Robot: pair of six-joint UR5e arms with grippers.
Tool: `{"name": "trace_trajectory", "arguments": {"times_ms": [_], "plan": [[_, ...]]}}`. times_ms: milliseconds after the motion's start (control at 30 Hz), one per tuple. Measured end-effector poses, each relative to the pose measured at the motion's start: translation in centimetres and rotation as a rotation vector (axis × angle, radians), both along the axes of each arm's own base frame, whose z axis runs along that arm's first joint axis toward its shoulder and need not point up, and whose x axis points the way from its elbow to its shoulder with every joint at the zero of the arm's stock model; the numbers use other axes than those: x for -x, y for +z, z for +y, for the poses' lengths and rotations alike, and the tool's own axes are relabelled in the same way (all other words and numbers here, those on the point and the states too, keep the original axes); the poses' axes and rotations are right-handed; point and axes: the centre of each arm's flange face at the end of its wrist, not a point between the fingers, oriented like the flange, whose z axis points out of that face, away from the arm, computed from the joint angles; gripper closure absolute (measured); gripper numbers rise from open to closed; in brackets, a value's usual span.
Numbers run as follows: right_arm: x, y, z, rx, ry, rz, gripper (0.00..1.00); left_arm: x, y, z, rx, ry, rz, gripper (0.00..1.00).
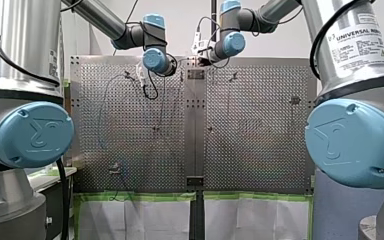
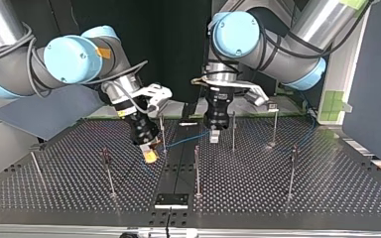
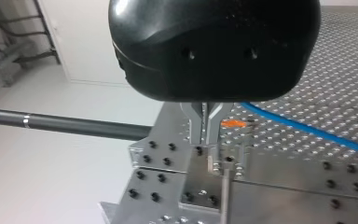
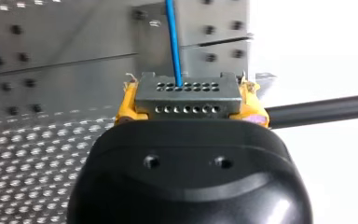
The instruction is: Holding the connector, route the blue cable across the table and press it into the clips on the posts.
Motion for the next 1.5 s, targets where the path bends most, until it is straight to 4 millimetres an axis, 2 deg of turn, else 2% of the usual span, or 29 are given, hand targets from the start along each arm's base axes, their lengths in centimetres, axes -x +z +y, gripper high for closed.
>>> {"name": "trace_trajectory", "arguments": {"times_ms": [100, 200, 433, 533, 667, 833, 1233, 1500], "plan": [[0.4, 1.0, 0.3, 0.012, 0.001, -0.011, 1.0, -0.9, -0.2, 0.1, 0.017, -0.009, -0.008, 1.0], [0.4, 1.0, 0.3, 0.01, 0.008, -0.011, 1.0, -1.9, -0.5, 0.0, 0.023, -0.022, -0.01, 1.0], [-0.3, -1.6, -0.6, -0.022, 0.019, 0.019, 1.0, -3.8, -2.3, -0.4, 0.023, -0.03, 0.009, 1.0], [-0.5, -2.7, -1.0, -0.038, 0.018, 0.031, 1.0, -4.6, -3.7, -0.2, 0.017, -0.017, 0.032, 1.0], [-0.5, -3.7, -1.7, -0.05, 0.011, 0.04, 1.0, -5.1, -4.5, 0.4, 0.012, 0.011, 0.052, 1.0], [-0.1, -4.0, -2.3, -0.053, 0.002, 0.043, 1.0, -5.5, -4.7, 1.0, 0.011, 0.032, 0.054, 1.0], [-0.3, -4.4, -2.5, -0.051, 0.027, 0.049, 1.0, -6.6, -3.7, 0.7, 0.047, -0.046, -0.018, 1.0], [-0.1, -4.8, -3.0, -0.053, 0.02, 0.051, 1.0, -7.4, -3.6, 1.7, 0.054, -0.035, -0.027, 1.0]]}}
